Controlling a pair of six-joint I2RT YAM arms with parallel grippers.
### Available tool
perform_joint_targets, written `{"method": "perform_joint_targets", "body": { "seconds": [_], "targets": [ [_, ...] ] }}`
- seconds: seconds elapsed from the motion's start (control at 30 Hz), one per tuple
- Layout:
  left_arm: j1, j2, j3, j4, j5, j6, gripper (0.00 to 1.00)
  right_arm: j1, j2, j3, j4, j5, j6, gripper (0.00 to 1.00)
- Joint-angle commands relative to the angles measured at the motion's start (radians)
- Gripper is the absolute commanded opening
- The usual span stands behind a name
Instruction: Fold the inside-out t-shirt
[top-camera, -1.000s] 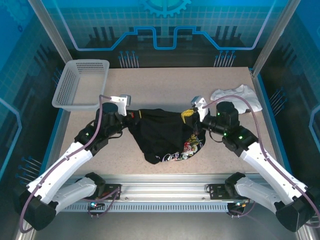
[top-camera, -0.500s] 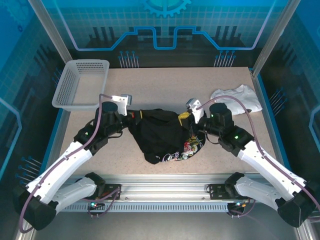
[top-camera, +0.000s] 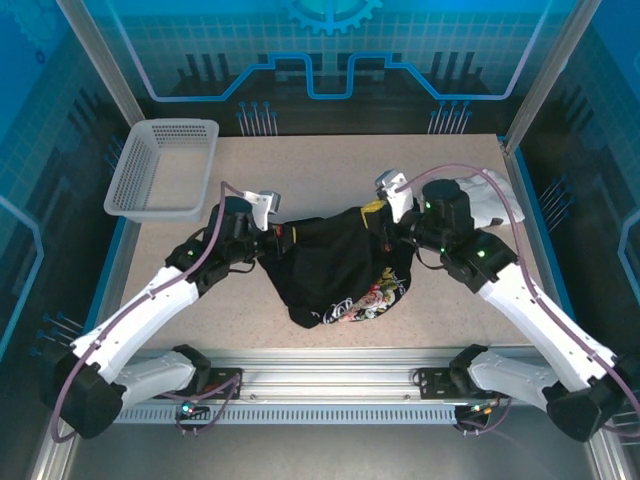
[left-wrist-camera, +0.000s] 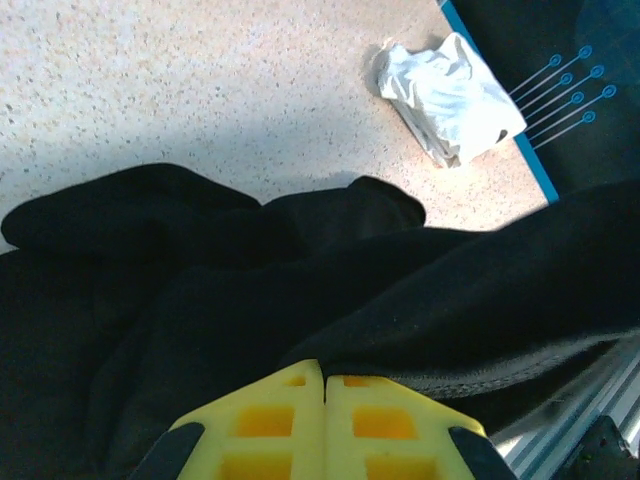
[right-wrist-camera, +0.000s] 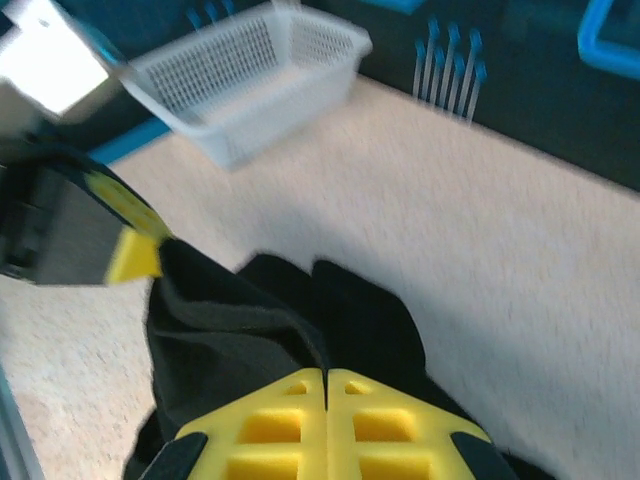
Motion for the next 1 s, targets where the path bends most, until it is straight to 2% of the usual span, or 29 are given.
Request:
{"method": "perform_joint_targets", "body": {
  "seconds": [0.0, 0.17, 0.33, 0.43, 0.63, 0.87, 0.97],
  "targets": [
    [0.006, 0.059, -0.012, 0.043, 0.029, -0.031, 0.04, -0.06, 0.057, -0.026, -0.096, 0.029, 0.052, 0.0],
    [0.011, 0.235, 0.054, 0.065, 0.0, -0.03, 0.06, -0.157, 0.194, -0.054, -0.059, 0.012, 0.108, 0.0],
    [0.024, 0.417, 0.159, 0.09, 0.036, -0.033, 0.24, -0.216, 0.354, -0.025, -0.037, 0.022, 0.118, 0.0],
    [0.038, 0.44, 0.158, 0.145, 0.059, -0.035, 0.33, -0.241, 0.425, -0.007, -0.034, 0.035, 0.117, 0.0],
    [0.066, 0.458, 0.113, 0.212, 0.139, -0.013, 0.42, -0.27, 0.491, 0.012, -0.036, 0.061, 0.105, 0.0],
    [0.051, 0.452, 0.037, 0.111, 0.207, -0.004, 0.44, -0.277, 0.459, -0.017, -0.004, 0.008, 0.111, 0.0],
    [0.004, 0.383, -0.04, 0.142, 0.267, -0.01, 0.32, -0.281, 0.409, -0.044, 0.03, -0.054, 0.121, 0.0]
  ]
}}
